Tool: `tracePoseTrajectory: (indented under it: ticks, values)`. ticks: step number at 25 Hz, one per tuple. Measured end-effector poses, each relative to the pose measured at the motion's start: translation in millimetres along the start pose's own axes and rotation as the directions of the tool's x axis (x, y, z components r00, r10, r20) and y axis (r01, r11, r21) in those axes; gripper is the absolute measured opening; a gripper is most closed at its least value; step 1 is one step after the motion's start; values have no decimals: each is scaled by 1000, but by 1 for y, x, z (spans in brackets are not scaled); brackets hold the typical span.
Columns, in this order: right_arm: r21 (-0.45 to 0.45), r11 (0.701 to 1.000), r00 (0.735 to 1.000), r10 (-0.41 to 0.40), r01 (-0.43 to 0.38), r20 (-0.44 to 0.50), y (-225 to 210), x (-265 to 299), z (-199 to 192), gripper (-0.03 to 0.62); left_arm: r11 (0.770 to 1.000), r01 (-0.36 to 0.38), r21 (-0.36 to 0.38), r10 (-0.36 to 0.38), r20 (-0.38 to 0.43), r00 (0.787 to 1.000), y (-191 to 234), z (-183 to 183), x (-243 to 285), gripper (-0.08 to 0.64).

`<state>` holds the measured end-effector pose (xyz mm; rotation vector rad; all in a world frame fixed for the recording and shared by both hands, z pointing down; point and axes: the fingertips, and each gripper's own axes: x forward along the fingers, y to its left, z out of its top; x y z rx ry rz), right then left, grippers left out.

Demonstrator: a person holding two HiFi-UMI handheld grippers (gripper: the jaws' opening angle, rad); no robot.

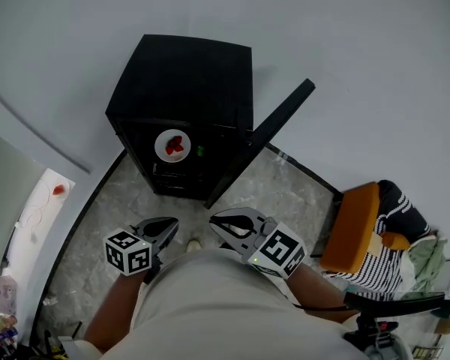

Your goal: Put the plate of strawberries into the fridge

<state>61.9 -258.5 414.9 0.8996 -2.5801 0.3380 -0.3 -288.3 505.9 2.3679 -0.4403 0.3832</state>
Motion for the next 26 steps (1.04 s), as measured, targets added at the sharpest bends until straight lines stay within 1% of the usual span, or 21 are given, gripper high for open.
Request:
tracePoseTrajectory:
  ticks: [5,13,26]
  values:
    - [-3,1000,1000,-10,10,-23,0,3,-3,23,1000,3,4,-3,-7,1000,4,-2,1,13]
    - [-5,1000,1000,1,-1,-18,3,11,-4,21,1000,-23,-12,22,-26,999,16,-12,-4,14]
    - [4,1000,1000,-4,4,-7,-1,6,-3,21,999,-33,3,33,-61,998,20,-16,5,14]
